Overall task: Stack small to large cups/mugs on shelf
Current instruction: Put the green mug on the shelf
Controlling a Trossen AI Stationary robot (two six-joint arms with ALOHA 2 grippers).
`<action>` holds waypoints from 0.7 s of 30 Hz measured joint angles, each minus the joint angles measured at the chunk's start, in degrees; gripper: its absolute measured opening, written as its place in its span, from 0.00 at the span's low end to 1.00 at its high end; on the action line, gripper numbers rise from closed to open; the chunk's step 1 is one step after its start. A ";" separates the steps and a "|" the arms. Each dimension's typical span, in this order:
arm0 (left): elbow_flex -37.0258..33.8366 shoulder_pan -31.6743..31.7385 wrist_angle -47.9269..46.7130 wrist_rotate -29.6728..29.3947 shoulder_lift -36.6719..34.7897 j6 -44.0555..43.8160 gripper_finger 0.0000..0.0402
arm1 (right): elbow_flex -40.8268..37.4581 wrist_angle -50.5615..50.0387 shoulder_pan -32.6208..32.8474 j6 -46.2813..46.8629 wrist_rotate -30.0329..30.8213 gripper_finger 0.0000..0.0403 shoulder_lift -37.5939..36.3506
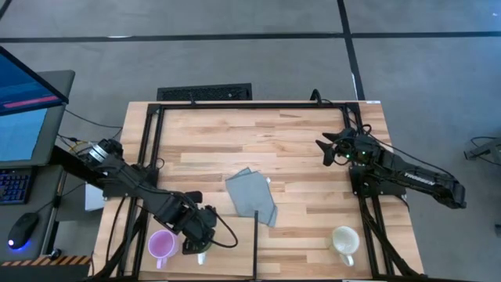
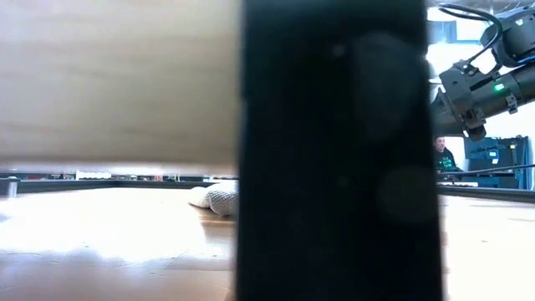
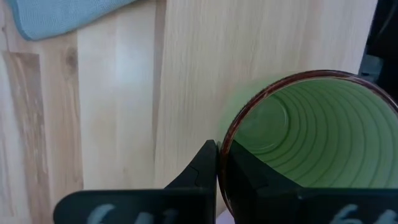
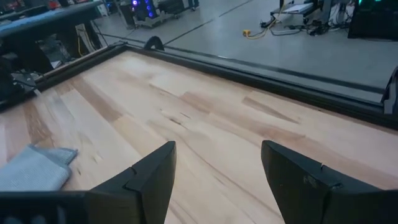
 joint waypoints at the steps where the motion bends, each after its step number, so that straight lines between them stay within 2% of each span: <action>1: 0.00 -0.02 0.21 -0.05 0.02 0.01 0.00 | 0.00 0.00 -0.01 -0.02 0.01 0.65 0.00; 21: 0.02 -0.15 2.40 1.74 2.67 3.42 0.00 | 0.00 0.00 0.00 -0.02 0.01 0.65 0.03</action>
